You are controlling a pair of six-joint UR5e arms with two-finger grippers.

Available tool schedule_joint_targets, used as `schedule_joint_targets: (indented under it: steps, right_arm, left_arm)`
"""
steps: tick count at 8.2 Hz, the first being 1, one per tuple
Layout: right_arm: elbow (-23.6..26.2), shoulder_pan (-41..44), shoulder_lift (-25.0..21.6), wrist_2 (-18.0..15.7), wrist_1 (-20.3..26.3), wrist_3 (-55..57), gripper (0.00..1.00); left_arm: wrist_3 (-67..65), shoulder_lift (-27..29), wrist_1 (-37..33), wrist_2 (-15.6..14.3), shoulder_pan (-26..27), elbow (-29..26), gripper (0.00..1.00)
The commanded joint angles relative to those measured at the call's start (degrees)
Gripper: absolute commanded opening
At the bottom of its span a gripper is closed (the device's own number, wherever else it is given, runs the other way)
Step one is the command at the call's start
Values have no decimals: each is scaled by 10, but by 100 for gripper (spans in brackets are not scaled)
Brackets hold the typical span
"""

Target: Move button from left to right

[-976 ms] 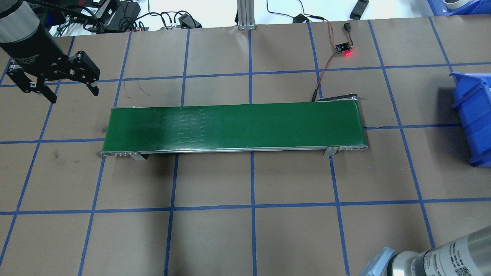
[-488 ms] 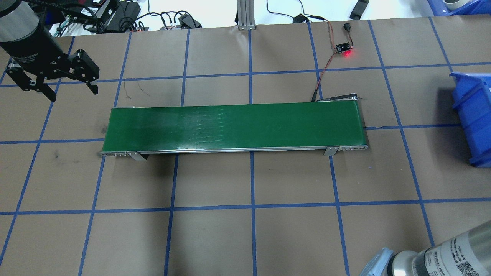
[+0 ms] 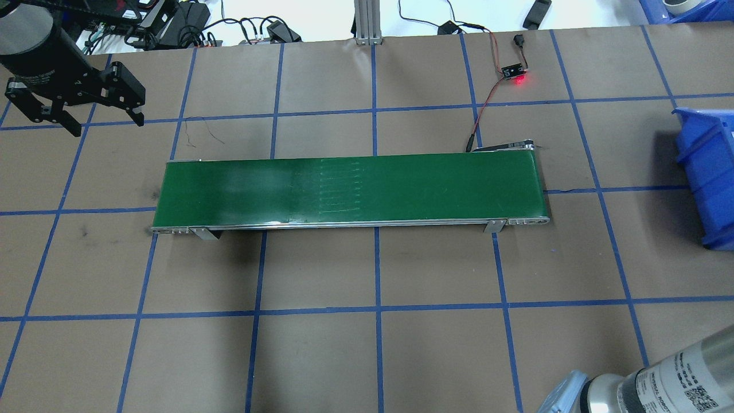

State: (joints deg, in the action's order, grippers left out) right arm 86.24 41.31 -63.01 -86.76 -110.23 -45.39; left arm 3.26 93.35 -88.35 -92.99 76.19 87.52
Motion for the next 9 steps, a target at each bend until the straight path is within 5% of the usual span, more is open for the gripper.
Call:
schedule_joint_targets:
  steps: [1, 2, 6, 9]
  right_arm:
    - [11, 0, 8, 0, -3, -19, 27]
    - [19, 0, 7, -1, -5, -22, 45]
    - [28, 0, 1, -28, -20, -64, 59]
    - [28, 1, -48, -36, -5, -57, 73]
  left_arm:
    - [-5, 5, 13, 0, 0, 2, 100]
    - [-6, 4, 6, 3, 1, 0, 100]
    - [-102, -1, -31, 9, 5, -8, 100]
    - [-108, -6, -25, 11, 12, -8, 100]
